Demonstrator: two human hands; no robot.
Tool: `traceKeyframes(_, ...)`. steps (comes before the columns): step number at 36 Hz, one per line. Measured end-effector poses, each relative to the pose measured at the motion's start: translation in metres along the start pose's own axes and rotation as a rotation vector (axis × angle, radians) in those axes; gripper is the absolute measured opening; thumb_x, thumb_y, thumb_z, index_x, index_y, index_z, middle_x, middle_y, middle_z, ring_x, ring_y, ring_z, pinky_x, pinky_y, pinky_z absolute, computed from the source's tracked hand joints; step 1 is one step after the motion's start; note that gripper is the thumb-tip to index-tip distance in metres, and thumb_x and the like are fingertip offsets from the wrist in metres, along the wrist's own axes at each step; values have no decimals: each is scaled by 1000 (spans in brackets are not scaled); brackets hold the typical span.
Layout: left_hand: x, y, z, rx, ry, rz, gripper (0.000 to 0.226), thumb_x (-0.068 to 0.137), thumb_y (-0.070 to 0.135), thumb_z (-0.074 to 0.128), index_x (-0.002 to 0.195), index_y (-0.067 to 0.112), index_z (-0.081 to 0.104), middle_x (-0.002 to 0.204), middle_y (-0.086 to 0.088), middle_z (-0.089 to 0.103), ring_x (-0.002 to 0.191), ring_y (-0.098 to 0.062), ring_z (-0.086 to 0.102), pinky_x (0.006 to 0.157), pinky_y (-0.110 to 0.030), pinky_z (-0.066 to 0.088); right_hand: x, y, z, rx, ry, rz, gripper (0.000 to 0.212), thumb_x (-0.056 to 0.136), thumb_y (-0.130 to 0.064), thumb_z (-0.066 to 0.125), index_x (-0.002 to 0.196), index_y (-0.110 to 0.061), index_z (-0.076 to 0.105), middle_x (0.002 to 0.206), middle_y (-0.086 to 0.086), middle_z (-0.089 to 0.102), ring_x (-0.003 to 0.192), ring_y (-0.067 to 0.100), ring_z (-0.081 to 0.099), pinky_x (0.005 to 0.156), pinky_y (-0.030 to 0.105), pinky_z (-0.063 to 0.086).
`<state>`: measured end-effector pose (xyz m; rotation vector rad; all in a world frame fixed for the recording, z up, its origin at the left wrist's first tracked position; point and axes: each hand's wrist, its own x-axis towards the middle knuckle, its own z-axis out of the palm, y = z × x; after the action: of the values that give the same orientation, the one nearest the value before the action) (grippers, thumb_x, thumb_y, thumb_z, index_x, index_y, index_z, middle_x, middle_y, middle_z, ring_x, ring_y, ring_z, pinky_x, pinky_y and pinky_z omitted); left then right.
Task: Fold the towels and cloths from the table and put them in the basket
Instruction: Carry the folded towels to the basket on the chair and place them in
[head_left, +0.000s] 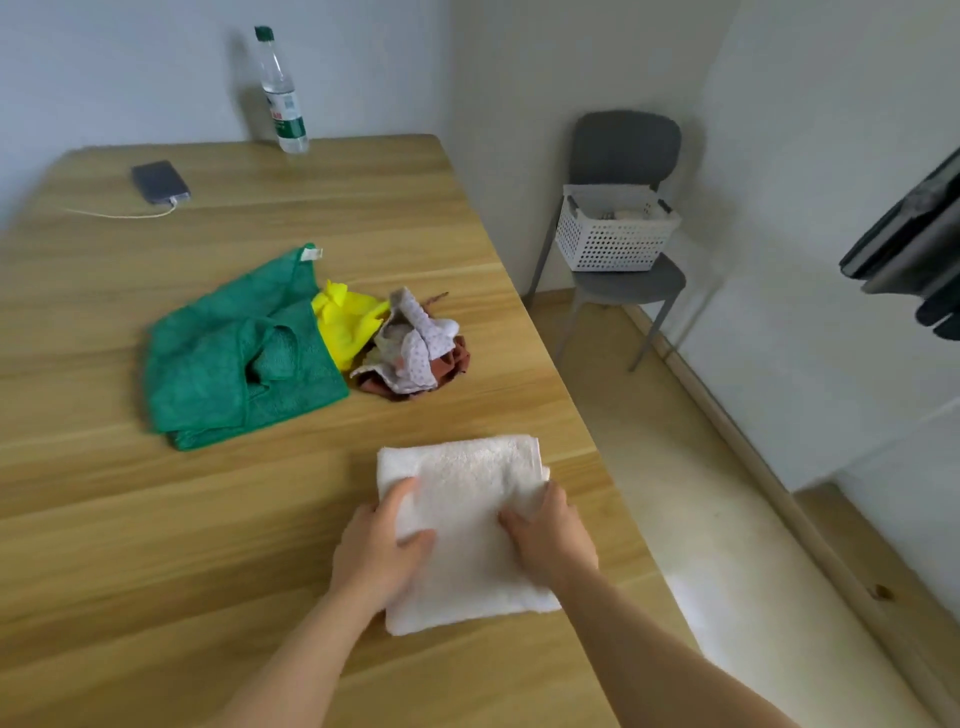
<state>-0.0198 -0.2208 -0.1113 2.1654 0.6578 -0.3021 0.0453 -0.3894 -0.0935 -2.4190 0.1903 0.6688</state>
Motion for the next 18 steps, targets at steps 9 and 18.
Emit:
traceKeyframes(9, -8, 44, 23, -387, -116, -84, 39, 87, 11, 60, 117, 33, 50, 116, 6, 43, 95, -11, 47, 68, -23, 41, -14, 45, -27, 257, 10, 167, 37, 83, -43, 62, 103, -15, 49, 88, -5, 58, 78, 12, 56, 61, 26, 41)
traceKeyframes(18, 27, 137, 93, -488, -121, -51, 42, 88, 7, 61, 122, 29, 50, 124, 7, 41, 108, -12, 41, 86, -25, 32, 45, 103, -110, 641, -20, 200, 29, 81, -27, 70, 99, -7, 58, 84, 2, 60, 77, 18, 57, 69, 28, 46)
